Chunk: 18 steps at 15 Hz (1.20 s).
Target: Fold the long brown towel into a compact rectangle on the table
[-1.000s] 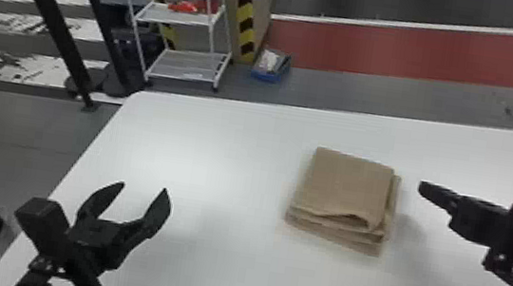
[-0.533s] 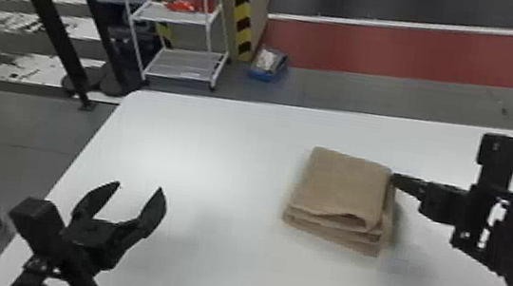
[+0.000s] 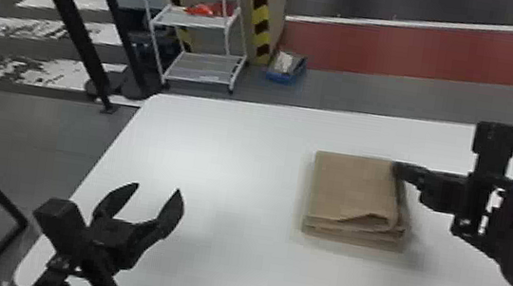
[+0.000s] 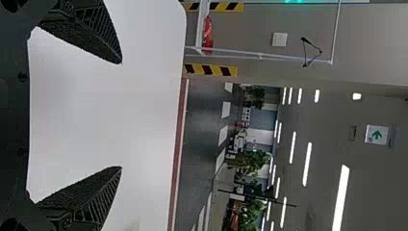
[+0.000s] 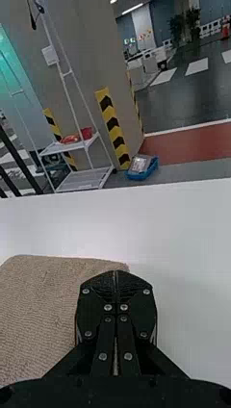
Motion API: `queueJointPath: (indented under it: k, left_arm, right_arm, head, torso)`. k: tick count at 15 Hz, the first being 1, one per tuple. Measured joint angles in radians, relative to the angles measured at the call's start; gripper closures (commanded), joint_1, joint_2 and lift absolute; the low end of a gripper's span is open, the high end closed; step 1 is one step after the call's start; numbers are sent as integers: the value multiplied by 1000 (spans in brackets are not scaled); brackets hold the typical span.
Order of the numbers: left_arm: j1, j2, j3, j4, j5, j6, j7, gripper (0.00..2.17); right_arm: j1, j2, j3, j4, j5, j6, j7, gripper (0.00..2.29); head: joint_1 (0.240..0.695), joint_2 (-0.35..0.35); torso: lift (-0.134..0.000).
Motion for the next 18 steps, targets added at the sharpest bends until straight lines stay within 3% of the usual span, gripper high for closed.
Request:
queueJointPath:
  k: [1, 2, 3, 6, 9, 12, 15, 18]
  left_arm:
    - [1, 3, 2, 0, 2, -5, -1, 97]
    - [2, 5, 3, -1, 3, -14, -4, 97]
    - [3, 6, 4, -3, 4, -26, -7, 97]
    - [5, 5, -4, -16, 3, -47, -14, 97]
    - [12, 6, -10, -20, -2, -89, -26, 97]
    - [12, 2, 0, -10, -12, -165, -72, 93]
    - [28, -28, -4, 6, -63, -240, -71, 93]
    - [54, -77, -11, 5, -128, -241, -41, 93]
  right_arm:
    - [16, 0, -2, -24, -1, -2, -6, 1177]
    - [43, 0, -5, -67, 0, -2, -21, 215]
    - [84, 0, -6, -146, 13, -3, -36, -2]
    - [246, 0, 28, -403, 75, -48, -37, 29]
    - [452, 0, 34, -542, 139, -277, -92, 33]
    - [663, 0, -25, -638, 141, -549, -156, 46]
    - [828, 0, -56, -694, 128, -741, -186, 60]
    - [900, 0, -79, -703, 94, -786, -197, 66]
  head:
    - [695, 267]
    - [695, 265]
    - [695, 263]
    - [695, 270]
    - [695, 267]
    - [695, 220]
    - [695, 194]
    - [695, 175]
  torso:
    - [-123]
    - [-123]
    - [-123]
    - [-123]
    - [-123]
    - [-123]
    - [-123]
    - [-123]
